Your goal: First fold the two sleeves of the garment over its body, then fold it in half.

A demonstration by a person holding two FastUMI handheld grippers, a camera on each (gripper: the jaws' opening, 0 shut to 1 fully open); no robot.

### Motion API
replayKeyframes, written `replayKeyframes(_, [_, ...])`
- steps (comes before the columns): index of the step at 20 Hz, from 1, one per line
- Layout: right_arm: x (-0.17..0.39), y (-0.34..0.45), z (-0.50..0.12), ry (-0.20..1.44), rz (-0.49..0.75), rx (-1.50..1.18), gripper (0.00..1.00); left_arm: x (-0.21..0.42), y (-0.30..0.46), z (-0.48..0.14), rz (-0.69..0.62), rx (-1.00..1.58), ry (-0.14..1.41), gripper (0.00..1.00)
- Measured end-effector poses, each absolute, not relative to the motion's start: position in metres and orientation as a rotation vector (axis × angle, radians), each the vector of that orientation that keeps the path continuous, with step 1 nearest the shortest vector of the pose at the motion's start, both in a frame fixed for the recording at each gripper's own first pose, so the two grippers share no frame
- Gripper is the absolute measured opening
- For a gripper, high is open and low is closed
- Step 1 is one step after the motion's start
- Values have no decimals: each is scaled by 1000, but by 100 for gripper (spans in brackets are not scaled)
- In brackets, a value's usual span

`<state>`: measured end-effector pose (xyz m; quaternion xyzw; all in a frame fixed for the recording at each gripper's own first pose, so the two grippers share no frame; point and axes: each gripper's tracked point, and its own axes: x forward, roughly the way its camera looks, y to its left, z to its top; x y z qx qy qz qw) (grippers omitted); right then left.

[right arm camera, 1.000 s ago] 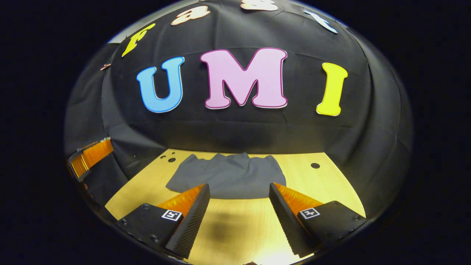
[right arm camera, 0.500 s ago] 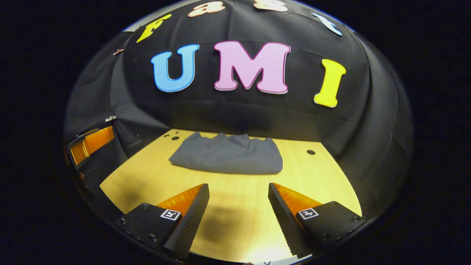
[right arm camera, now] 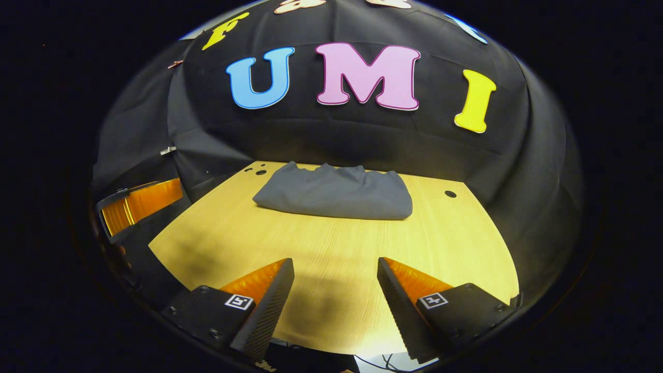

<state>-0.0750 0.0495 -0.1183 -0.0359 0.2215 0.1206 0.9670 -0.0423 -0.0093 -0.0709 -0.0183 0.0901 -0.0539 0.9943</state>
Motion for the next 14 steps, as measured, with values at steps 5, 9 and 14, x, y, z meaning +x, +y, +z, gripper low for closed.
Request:
replayKeyframes(5, [-78,49,-123,468,245,-58,99,-43,-9,-83,-113,-6,205,96])
replayKeyframes(9, [-75,45,-127,476,219,-28,99,-39,-7,-88,-110,4,220,96])
replayKeyframes(14, [-68,41,-131,489,191,9,99,-31,-8,-93,-121,33,234,96])
